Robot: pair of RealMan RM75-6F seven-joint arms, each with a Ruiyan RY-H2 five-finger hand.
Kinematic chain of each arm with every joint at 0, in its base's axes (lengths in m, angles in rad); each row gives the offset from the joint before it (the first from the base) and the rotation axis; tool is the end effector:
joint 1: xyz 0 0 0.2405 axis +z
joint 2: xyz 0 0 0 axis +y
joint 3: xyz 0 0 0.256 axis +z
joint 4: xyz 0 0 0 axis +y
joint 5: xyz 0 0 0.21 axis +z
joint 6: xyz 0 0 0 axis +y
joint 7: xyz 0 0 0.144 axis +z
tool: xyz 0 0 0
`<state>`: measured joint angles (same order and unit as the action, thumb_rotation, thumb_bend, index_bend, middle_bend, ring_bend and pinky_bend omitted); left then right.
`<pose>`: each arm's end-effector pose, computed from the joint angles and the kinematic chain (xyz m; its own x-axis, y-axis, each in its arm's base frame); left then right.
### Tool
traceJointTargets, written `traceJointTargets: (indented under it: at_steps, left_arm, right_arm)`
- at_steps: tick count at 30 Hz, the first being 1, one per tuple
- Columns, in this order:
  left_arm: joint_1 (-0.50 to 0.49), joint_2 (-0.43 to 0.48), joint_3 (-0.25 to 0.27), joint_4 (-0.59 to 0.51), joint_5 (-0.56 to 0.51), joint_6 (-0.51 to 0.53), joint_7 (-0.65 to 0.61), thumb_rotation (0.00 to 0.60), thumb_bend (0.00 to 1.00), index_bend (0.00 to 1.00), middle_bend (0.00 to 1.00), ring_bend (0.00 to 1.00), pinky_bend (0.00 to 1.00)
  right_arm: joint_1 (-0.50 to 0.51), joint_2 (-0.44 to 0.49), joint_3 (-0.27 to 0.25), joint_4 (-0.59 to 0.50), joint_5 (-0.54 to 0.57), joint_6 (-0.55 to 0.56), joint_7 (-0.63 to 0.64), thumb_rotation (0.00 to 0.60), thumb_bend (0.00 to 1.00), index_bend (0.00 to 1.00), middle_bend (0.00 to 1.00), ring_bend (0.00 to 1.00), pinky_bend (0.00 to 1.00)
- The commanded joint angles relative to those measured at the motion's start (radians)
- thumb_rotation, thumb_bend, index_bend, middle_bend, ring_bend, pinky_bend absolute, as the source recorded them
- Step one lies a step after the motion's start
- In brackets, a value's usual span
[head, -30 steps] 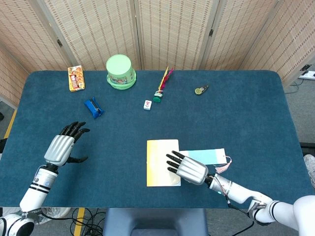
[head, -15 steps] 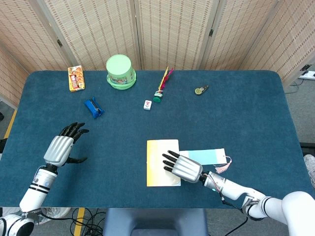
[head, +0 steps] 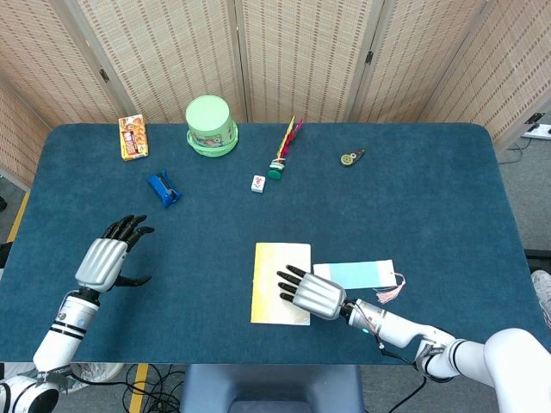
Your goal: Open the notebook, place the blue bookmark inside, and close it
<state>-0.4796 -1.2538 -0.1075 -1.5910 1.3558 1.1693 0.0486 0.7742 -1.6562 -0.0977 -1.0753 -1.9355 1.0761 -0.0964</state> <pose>-0.2320 0.2980 0.0886 0.3525 0.1445 0.9246 0.9160 -0.2554 -0.3094 -0.1672 -0.2920 -0.0649 0.7493 0.0776 0.6577 -0.2609 -0.8782 0.4009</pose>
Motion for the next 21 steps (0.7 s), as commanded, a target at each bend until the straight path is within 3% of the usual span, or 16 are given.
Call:
traceJointTargets:
  at_steps: [1,7,21]
  left_arm:
    - [0.001,0.0,0.0,0.0,0.001,0.001,-0.002,0.6,0.13,0.22,0.1,0.06,0.15]
    - [0.005,0.001,0.0,0.002,0.003,0.002,-0.005,0.6,0.13,0.22,0.1,0.06,0.15]
    - [0.007,-0.001,-0.004,0.005,0.004,0.0,-0.007,0.6,0.13,0.22,0.09,0.06,0.15]
  right_arm:
    - [0.007,0.0,-0.001,-0.007,0.009,-0.012,-0.008,0.6,0.09,0.34,0.25,0.1,0.17]
    - [0.022,0.001,-0.003,-0.023,0.024,-0.036,-0.032,0.6,0.1,0.34,0.25,0.1,0.17]
    - [0.048,-0.01,0.002,-0.027,0.059,-0.059,-0.039,0.6,0.27,0.34,0.25,0.1,0.17]
